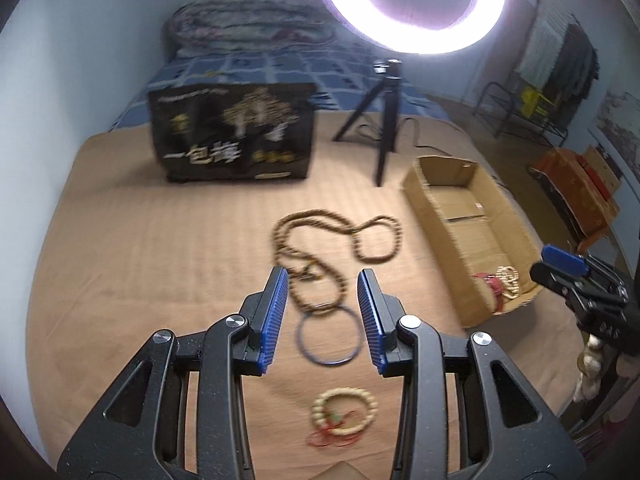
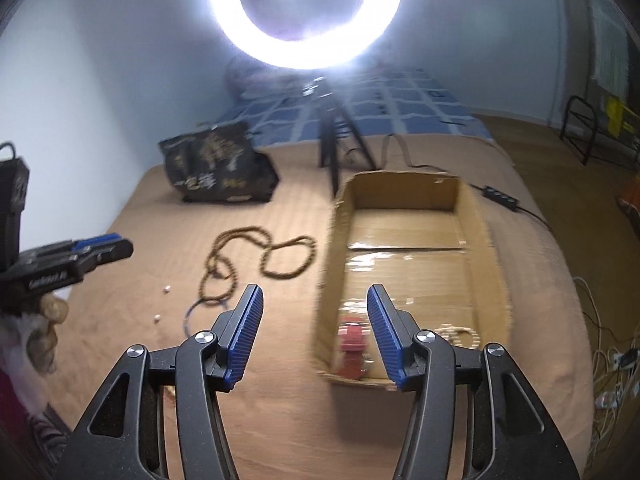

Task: Organize jewelry
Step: 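Open both tools to drop the watch and necklace into the box, then grasp a pearl earring with the left tool while the right tool grasps the blue bangle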

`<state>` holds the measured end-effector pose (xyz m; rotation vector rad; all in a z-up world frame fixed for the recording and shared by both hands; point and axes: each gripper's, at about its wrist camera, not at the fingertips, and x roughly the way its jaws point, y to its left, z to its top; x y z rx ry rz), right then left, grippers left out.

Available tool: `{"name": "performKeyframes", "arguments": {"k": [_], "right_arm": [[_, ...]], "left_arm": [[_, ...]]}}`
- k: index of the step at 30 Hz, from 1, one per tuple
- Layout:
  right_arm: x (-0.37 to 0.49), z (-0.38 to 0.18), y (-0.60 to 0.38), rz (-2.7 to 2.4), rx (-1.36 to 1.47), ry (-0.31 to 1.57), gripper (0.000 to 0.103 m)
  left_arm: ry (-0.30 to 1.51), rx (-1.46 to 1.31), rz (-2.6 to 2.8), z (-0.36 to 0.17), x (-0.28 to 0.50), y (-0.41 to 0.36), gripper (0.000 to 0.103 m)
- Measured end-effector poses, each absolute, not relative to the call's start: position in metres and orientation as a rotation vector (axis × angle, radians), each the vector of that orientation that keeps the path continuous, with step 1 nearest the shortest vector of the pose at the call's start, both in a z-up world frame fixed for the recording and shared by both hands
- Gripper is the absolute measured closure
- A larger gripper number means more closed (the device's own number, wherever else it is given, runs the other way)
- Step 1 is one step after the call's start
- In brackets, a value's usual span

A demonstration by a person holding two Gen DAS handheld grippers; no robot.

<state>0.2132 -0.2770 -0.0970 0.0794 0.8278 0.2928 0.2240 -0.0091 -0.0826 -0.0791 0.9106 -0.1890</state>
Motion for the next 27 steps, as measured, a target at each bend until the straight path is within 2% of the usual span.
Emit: {"name": "performKeyframes", "arguments": {"k": [9, 13, 27], "right_arm": [[0.217, -0.125, -0.217, 0.402, -0.011, 0.901, 0.050], [0.219, -0.139, -0.191, 0.451, -0.066, 0.935, 0.039], [0.229, -0.188, -0.147, 0.495, -0.134, 1.031, 0.033]], "left_arm": [[0.989, -0.118, -0.106, -0.113, 0.237, 0.041, 0.061], [1.016, -0.131, -0.100, -0.127, 0.242, 0.055, 0.061], [1.088, -0.064, -0.210, -0.166, 0.221, 0.063, 0.061]]}}
